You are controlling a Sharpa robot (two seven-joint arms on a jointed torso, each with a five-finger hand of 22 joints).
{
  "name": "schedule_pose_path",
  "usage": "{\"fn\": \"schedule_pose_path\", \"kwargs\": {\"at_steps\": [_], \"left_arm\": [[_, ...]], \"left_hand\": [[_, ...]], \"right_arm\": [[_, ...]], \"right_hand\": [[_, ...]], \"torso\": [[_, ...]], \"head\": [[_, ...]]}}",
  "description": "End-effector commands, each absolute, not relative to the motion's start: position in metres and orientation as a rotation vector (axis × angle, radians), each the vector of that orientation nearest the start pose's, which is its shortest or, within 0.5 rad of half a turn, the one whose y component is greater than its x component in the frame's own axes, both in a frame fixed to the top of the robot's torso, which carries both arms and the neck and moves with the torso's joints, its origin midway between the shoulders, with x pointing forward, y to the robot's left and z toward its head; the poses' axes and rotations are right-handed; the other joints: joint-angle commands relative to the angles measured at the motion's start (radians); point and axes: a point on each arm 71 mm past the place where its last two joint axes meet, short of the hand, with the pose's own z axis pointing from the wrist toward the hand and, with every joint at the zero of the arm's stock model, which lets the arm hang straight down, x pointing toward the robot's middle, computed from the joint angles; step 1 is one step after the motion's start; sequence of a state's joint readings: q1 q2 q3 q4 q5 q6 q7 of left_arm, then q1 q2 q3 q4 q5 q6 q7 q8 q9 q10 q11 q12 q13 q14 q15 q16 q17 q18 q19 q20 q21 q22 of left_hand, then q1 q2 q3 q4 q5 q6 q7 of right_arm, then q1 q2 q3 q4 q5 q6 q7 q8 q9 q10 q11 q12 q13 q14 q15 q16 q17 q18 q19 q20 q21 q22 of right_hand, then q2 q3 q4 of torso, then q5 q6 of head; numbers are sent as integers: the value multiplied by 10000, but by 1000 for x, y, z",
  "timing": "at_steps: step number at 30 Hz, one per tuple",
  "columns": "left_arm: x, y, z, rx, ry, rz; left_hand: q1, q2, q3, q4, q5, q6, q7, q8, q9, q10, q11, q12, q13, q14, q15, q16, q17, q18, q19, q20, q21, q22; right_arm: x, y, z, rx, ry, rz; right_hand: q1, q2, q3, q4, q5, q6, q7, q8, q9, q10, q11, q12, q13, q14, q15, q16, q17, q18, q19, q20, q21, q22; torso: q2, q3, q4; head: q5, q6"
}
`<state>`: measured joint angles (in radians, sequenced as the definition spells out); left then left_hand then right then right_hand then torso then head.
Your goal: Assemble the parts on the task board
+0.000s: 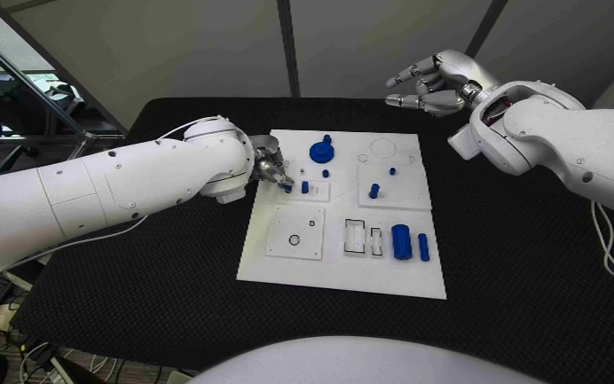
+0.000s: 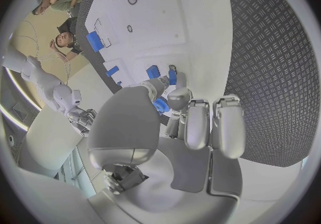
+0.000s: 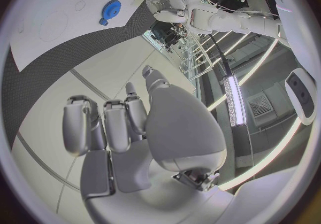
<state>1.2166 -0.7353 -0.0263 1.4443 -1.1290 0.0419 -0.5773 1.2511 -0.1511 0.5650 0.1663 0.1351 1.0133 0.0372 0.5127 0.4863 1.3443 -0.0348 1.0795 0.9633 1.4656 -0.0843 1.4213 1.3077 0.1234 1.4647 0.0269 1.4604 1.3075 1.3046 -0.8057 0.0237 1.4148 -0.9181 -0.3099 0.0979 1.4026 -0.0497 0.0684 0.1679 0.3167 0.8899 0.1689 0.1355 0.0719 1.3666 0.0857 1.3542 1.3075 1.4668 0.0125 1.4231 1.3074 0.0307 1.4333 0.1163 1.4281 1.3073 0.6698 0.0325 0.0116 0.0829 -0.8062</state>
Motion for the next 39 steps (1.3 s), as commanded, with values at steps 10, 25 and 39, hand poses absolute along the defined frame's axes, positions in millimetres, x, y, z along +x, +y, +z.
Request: {"fn": "schedule_pose_path", "kwargs": {"at_steps": [10,25,39], "left_arm": [[493,192,-221,-1657,22607,-3196],[494,191,-221,-1616,22621,-3187],[496,187,-224,-1481,22847,-3021]], "left_hand": [[-158,-7,1357,-1253,102,59,1,139,76,83,-17,-43,11,594,-64,-15,786,-965,628,-76,-10,2004],[-272,-54,1461,-1297,126,52,-3,195,110,110,-19,-27,25,594,-66,-16,785,-961,624,-80,-25,2000],[-1482,-184,335,-618,33,280,-190,405,153,241,-143,201,248,595,-160,-15,787,-989,676,-144,74,2081]], "right_arm": [[528,-212,-111,2389,15442,10134],[528,-211,-111,2384,15440,10141],[528,-211,-111,2362,15434,10168]], "right_hand": [[-85,31,-14,47,61,51,18,69,-13,-2,-30,-6,84,495,-69,-39,268,187,-33,-14,-56,885],[-85,31,-14,47,61,51,18,69,-13,-2,-30,-6,84,495,-69,-39,268,187,-33,-14,-56,885],[-99,31,-20,54,65,51,17,70,-14,-6,-31,-9,77,494,-69,-46,260,190,-41,-14,-67,874]], "torso": [[-12,-6,13],[-5,7,0],[-3,5,5]], "head": [[31,-8],[40,-26],[3,-46]]}}
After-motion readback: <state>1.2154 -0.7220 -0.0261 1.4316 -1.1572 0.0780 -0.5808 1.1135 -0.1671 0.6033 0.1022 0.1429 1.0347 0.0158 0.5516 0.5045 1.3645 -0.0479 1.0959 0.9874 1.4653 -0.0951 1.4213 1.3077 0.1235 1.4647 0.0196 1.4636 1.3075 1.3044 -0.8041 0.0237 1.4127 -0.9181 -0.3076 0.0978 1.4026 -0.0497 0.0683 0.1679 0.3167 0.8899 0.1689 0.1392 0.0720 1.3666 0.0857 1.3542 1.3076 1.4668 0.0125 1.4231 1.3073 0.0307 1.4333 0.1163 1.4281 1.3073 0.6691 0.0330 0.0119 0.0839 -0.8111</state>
